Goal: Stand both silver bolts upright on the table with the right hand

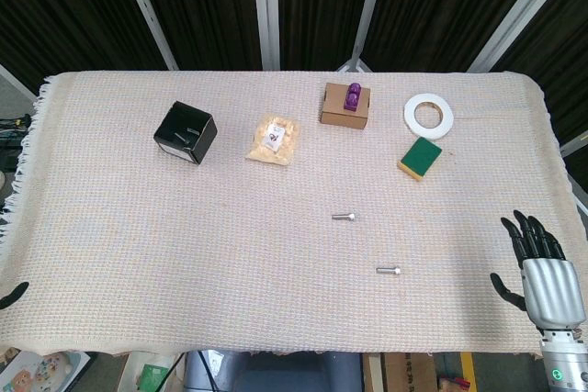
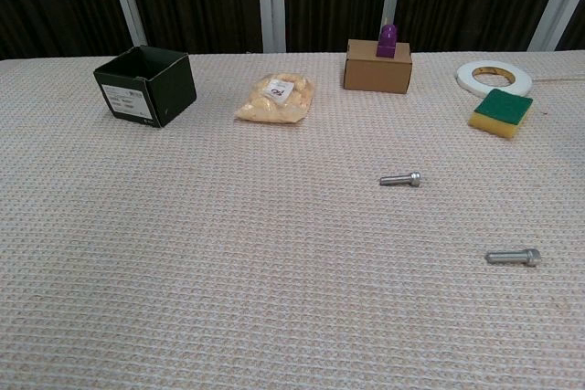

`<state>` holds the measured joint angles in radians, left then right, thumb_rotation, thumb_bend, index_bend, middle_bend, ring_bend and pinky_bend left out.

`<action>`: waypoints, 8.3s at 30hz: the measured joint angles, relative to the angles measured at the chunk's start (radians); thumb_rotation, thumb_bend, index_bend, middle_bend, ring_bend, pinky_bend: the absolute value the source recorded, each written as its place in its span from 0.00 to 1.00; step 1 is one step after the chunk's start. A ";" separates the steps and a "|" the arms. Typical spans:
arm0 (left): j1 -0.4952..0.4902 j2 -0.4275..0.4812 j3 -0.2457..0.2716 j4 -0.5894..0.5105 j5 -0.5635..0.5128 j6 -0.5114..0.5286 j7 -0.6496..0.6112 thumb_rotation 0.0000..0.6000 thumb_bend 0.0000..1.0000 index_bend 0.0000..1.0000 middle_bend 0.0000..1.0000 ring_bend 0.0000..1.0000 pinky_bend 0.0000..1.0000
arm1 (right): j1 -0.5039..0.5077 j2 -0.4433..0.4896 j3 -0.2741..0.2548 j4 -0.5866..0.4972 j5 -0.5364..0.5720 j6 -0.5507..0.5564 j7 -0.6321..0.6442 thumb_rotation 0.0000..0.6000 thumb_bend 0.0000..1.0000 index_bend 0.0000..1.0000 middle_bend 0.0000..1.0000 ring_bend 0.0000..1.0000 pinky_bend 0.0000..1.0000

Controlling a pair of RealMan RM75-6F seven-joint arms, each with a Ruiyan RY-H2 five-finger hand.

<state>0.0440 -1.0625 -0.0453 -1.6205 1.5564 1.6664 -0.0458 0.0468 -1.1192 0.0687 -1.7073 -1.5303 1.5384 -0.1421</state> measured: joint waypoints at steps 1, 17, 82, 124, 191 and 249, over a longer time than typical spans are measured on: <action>0.000 0.001 0.001 0.000 0.001 0.000 -0.001 1.00 0.12 0.06 0.04 0.00 0.13 | -0.001 0.000 0.000 0.000 -0.001 0.002 0.000 1.00 0.25 0.12 0.06 0.06 0.19; -0.001 -0.003 -0.002 -0.002 -0.005 -0.002 0.007 1.00 0.12 0.06 0.04 0.00 0.13 | -0.001 0.000 0.000 0.002 0.004 -0.003 0.002 1.00 0.25 0.12 0.06 0.06 0.19; 0.002 -0.011 -0.029 -0.014 -0.060 -0.004 0.041 1.00 0.12 0.06 0.04 0.00 0.14 | 0.205 -0.475 0.041 -0.121 0.307 -0.271 -0.593 1.00 0.29 0.44 0.06 0.10 0.19; 0.003 -0.012 -0.030 -0.010 -0.061 -0.004 0.053 1.00 0.12 0.06 0.04 0.00 0.14 | 0.255 -0.512 0.035 -0.006 0.428 -0.269 -0.564 1.00 0.33 0.52 0.06 0.11 0.19; 0.003 -0.009 -0.026 -0.012 -0.053 -0.005 0.046 1.00 0.12 0.07 0.04 0.00 0.14 | 0.272 -0.431 0.107 -0.073 0.484 -0.267 -0.274 1.00 0.40 0.64 0.07 0.13 0.16; 0.005 -0.014 -0.025 -0.017 -0.048 0.001 0.054 1.00 0.12 0.08 0.04 0.00 0.14 | 0.201 -0.571 0.133 0.307 0.320 -0.387 0.562 1.00 0.40 0.66 0.07 0.04 0.00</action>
<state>0.0493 -1.0766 -0.0703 -1.6378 1.5085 1.6678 0.0084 0.2482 -1.6903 0.2022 -1.4006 -1.2102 1.1517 0.4199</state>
